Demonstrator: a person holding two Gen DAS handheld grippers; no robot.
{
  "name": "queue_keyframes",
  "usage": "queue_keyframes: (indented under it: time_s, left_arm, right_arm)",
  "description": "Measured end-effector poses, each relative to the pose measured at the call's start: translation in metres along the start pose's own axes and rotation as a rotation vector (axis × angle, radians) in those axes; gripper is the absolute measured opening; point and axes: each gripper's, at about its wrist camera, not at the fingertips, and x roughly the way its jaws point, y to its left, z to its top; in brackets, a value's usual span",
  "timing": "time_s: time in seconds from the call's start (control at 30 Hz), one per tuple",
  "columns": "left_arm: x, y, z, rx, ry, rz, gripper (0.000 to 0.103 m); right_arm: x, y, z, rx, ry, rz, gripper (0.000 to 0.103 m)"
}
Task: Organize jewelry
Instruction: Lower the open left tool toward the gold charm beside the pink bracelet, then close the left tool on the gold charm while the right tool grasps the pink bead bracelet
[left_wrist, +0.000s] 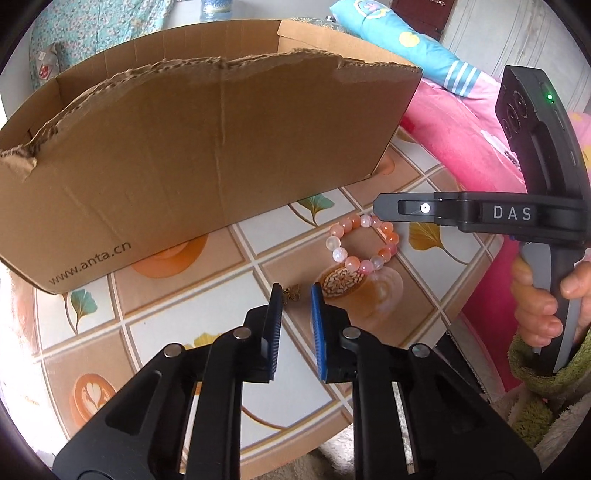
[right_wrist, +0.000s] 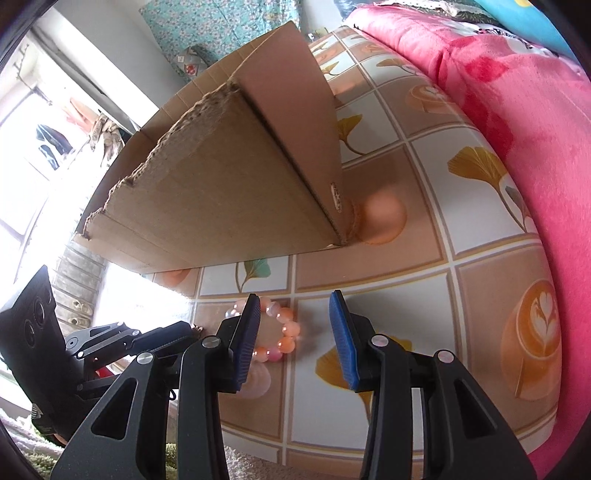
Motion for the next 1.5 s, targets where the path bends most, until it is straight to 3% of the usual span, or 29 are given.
queue_keyframes:
  time_s: [0.43,0.7,1.17,1.33,1.5]
  left_arm:
    - [0.009,-0.021,0.005,0.118,0.013,0.140,0.015]
    - [0.017,-0.031,0.012,0.097,0.040,0.180,0.014]
    - [0.009,-0.014,0.010,0.035,0.021,0.100,0.011]
    - [-0.002,0.000,0.010,0.011,-0.013,0.099,0.011]
    - [-0.010,0.010,0.006,-0.016,-0.030,0.110,0.011]
  right_arm:
    - [-0.003,0.000,-0.005,0.002,-0.015,0.007,0.038]
    - [-0.003,0.005,-0.006,-0.010,-0.019,-0.006,0.038]
    - [-0.009,0.008,-0.002,-0.027,-0.040,-0.002,0.038]
    - [-0.019,0.028,-0.007,-0.131,-0.053,0.048,0.038]
    - [-0.007,0.054,-0.018,-0.259,-0.005,0.026,0.038]
